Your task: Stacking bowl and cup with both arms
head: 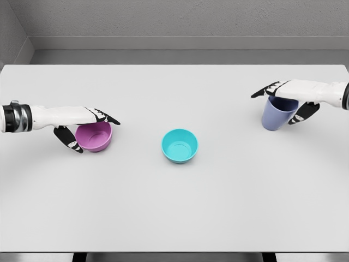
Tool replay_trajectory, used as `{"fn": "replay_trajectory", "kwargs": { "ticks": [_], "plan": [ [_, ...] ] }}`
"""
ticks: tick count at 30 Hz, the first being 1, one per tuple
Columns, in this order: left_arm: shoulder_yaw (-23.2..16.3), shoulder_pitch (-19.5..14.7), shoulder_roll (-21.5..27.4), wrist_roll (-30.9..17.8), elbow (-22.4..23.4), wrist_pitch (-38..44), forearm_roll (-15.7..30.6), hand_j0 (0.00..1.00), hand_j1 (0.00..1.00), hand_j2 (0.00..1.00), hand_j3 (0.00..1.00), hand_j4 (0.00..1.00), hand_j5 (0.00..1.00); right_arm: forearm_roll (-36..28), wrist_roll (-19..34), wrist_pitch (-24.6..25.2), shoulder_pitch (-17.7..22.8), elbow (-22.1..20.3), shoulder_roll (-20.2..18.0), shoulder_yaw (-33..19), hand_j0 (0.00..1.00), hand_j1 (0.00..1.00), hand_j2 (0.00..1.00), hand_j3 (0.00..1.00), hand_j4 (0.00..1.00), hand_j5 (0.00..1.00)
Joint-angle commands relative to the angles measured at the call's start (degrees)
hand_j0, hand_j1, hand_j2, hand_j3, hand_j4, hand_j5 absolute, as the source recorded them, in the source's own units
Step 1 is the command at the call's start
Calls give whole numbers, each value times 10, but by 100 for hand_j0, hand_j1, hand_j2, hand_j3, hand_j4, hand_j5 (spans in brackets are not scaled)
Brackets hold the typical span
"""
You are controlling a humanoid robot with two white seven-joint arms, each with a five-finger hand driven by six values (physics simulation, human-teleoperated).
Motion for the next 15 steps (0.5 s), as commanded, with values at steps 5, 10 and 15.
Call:
{"fn": "replay_trajectory", "kwargs": {
  "ticks": [5, 10, 15],
  "plan": [
    [0, 0, -1, 0, 0, 1, 3, 100, 100, 100, 100, 100, 100, -4, -2, 1, 1, -8, -9, 0, 100, 100, 100, 100, 100, 100],
    [1, 0, -1, 0, 0, 1, 3, 100, 100, 100, 100, 100, 100, -4, -2, 1, 0, -9, -9, 0, 100, 100, 100, 100, 100, 100],
    [0, 0, -3, 0, 0, 1, 3, 100, 100, 100, 100, 100, 100, -4, -2, 1, -1, -9, -8, 0, 100, 100, 100, 100, 100, 100]
  ]
}}
